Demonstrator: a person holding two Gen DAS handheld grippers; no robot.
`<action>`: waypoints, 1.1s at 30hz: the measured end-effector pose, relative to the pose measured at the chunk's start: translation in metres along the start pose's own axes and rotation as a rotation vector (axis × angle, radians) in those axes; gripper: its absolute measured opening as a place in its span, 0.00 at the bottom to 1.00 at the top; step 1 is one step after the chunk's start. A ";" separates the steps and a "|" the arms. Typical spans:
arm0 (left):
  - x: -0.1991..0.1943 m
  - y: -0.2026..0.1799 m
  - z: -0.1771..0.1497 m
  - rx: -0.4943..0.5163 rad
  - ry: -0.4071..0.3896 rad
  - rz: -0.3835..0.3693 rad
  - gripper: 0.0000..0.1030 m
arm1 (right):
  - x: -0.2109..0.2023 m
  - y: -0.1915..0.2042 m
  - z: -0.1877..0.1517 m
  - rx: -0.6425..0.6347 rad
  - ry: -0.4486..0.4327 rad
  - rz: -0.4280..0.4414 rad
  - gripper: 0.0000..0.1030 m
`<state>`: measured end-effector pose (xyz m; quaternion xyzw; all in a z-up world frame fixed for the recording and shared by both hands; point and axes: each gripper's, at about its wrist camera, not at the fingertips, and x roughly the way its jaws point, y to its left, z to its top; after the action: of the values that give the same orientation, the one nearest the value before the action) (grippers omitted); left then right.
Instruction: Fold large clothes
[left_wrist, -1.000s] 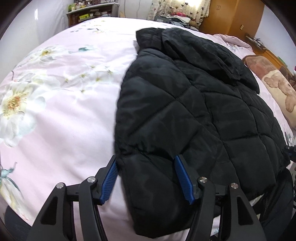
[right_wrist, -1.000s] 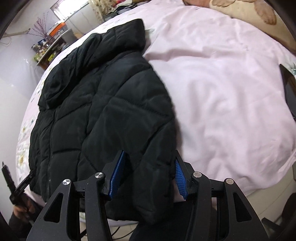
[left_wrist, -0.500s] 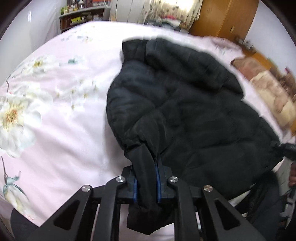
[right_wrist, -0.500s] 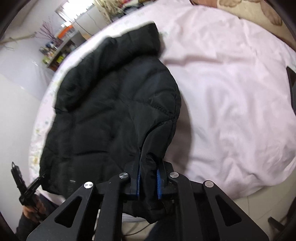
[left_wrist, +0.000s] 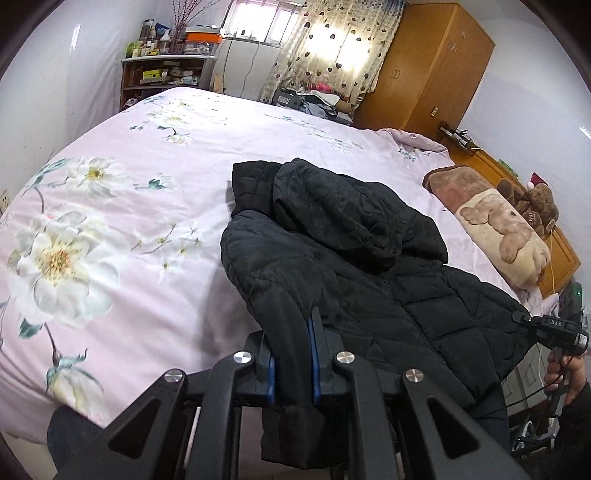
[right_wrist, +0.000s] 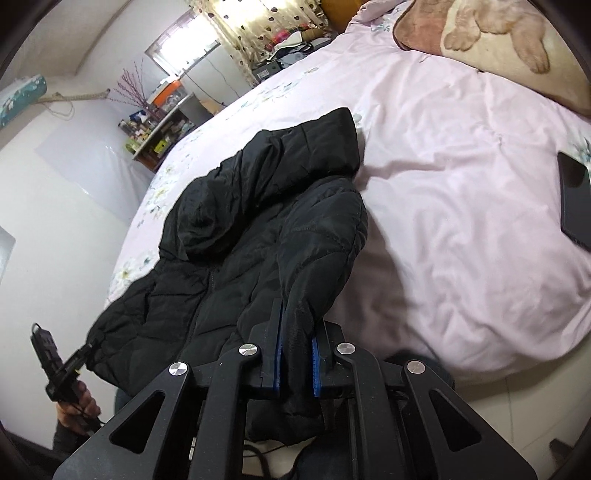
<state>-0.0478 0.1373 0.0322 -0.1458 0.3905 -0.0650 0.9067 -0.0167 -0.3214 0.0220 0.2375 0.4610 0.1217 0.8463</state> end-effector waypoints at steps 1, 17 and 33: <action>-0.003 0.000 -0.002 -0.002 0.002 0.000 0.13 | -0.003 -0.002 -0.002 0.005 -0.002 0.004 0.11; -0.012 0.015 0.042 -0.088 -0.077 -0.068 0.13 | -0.019 0.006 0.029 0.051 -0.112 0.101 0.11; 0.066 0.026 0.170 -0.123 -0.169 -0.055 0.14 | 0.038 0.036 0.169 0.033 -0.196 0.098 0.11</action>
<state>0.1213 0.1825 0.0893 -0.2168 0.3116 -0.0530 0.9236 0.1460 -0.3229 0.0913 0.2845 0.3659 0.1316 0.8763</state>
